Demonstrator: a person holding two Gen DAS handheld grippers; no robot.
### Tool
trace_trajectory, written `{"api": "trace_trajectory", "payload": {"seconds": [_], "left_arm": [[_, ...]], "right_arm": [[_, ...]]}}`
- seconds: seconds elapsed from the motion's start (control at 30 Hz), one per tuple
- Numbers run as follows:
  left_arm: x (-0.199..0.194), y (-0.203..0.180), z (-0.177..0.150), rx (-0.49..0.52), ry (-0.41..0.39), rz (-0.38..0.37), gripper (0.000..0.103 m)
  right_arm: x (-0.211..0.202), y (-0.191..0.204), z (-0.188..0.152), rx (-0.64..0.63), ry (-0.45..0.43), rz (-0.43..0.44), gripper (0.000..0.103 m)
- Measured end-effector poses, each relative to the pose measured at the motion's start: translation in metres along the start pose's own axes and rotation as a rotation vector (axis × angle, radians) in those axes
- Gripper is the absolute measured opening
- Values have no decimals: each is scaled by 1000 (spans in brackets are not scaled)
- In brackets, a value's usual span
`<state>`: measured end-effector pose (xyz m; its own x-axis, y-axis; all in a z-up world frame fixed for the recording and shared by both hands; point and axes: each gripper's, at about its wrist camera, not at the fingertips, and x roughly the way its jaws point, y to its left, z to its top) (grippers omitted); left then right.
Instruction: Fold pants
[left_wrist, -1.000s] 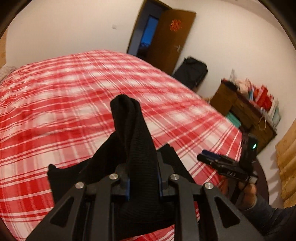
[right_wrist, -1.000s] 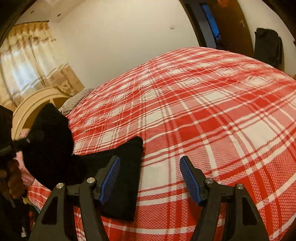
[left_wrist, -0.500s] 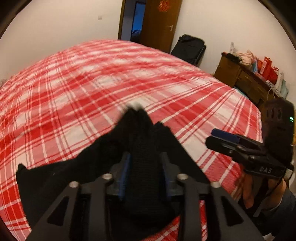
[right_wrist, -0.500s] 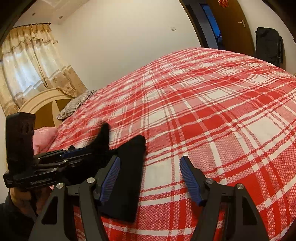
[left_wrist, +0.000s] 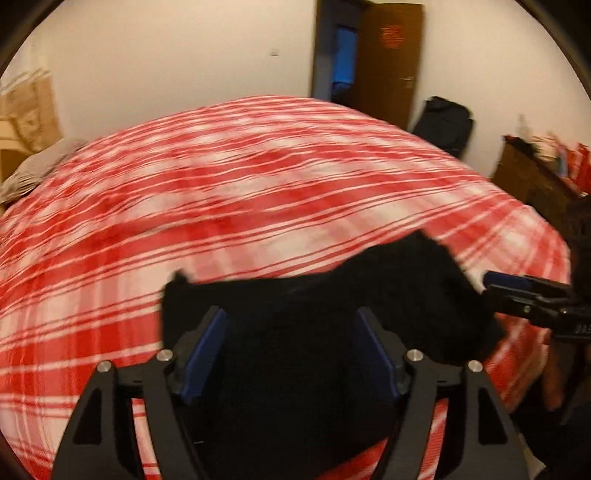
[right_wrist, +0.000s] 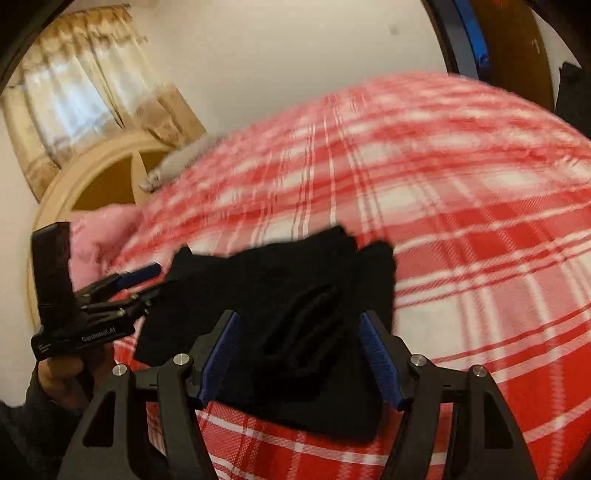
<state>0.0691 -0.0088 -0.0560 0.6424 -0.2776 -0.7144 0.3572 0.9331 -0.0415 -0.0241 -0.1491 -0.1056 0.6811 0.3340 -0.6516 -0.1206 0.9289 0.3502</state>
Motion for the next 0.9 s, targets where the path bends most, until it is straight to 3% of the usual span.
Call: {"api": "trace_trajectory", "payload": {"seconds": [0.13, 0.17, 0.2, 0.27, 0.53, 0.73, 0.9], "left_arm": [[10, 15, -8, -10, 17, 69, 82], [14, 17, -9, -19, 29, 72, 85], [18, 20, -10, -31, 45, 73, 85], [22, 26, -11, -57, 55, 54, 85], [22, 28, -15, -62, 60, 36, 91], [30, 27, -19, -58, 77, 27, 96], [39, 32, -24, -83, 103, -2, 98]], "right_arm": [[14, -2, -3, 30, 44, -26, 64], [14, -2, -4, 30, 47, -16, 41], [15, -1, -4, 30, 57, -7, 24], [11, -2, -5, 31, 50, -12, 18], [-21, 5, -4, 4, -39, 5, 17], [-8, -17, -19, 56, 17, -41, 17], [-2, -37, -28, 118, 24, 17, 17]]}}
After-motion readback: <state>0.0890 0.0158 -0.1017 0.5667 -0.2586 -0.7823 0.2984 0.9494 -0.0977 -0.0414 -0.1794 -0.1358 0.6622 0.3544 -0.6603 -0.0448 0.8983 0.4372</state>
